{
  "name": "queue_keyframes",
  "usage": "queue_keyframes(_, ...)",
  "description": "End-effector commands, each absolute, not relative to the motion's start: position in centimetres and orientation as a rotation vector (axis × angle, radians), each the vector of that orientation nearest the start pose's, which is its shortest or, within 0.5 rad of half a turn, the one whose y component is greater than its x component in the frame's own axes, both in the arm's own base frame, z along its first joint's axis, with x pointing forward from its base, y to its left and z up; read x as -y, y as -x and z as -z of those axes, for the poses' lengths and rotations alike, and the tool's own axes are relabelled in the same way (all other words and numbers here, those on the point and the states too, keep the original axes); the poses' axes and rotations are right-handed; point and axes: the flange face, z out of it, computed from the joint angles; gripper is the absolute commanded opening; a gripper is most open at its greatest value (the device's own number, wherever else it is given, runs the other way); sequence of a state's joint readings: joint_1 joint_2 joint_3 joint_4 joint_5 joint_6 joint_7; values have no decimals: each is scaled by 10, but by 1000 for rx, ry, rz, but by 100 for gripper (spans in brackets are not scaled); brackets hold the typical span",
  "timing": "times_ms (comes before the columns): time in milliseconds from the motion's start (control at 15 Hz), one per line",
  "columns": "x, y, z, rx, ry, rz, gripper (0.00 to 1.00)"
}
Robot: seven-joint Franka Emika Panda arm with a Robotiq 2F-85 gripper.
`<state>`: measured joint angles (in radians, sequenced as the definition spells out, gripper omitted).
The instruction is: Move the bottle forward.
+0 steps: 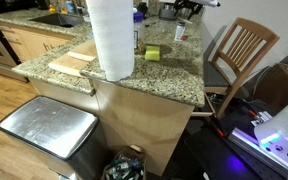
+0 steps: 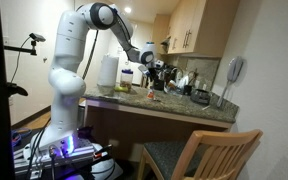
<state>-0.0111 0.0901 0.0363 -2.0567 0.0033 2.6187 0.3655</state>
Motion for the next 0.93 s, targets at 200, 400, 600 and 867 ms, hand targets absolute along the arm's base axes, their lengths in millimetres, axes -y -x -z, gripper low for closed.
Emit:
queue_keyframes(200, -13, -604, -448, -508, 2935, 663, 100)
queue_keyframes(400, -15, -603, -448, -517, 2937, 603, 100)
queue_keyframes(600, -16, -601, -447, -533, 2945, 549, 100)
queue_keyframes(867, -16, -601, -443, -528, 2956, 553, 100)
